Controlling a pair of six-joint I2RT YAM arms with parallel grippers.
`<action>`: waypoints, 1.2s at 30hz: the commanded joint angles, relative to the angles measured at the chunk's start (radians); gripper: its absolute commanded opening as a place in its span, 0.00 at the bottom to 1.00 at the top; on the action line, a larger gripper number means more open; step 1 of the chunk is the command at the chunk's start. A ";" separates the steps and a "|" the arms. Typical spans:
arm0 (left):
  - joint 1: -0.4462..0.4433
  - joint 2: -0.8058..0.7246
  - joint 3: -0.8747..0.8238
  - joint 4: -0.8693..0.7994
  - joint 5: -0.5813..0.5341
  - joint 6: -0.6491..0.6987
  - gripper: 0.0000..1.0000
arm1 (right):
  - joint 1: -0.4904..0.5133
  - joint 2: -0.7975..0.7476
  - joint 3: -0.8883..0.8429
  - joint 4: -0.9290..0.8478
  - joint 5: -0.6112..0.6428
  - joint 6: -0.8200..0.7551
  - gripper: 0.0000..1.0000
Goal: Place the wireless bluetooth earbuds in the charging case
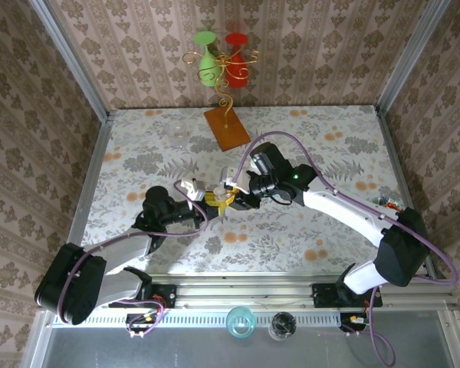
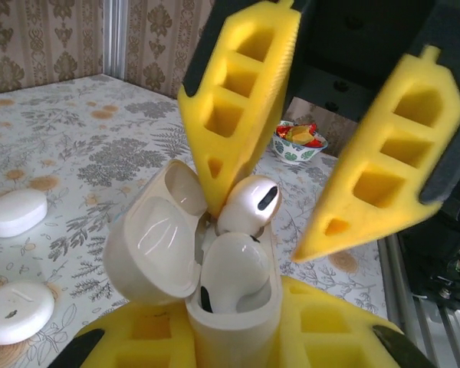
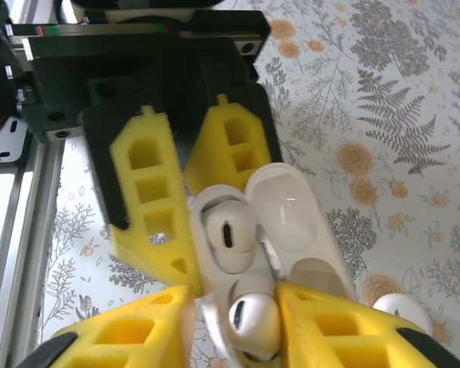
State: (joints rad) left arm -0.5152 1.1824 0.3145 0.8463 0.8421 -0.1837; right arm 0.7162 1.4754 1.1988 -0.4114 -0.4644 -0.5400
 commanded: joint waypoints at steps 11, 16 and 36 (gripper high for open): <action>-0.002 -0.022 -0.024 0.093 -0.034 0.215 0.10 | -0.069 -0.211 -0.138 0.246 0.015 0.358 0.58; -0.003 -0.016 -0.032 0.131 -0.024 0.274 0.10 | -0.093 -0.118 0.000 0.083 0.041 0.522 0.59; -0.002 -0.018 -0.015 0.137 -0.025 0.227 0.10 | -0.076 0.021 0.021 -0.021 0.046 0.437 0.67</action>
State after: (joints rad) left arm -0.5152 1.1702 0.2932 0.9344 0.7975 0.0463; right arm 0.6395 1.4750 1.1908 -0.3939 -0.4767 -0.1009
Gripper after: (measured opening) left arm 0.204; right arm 0.677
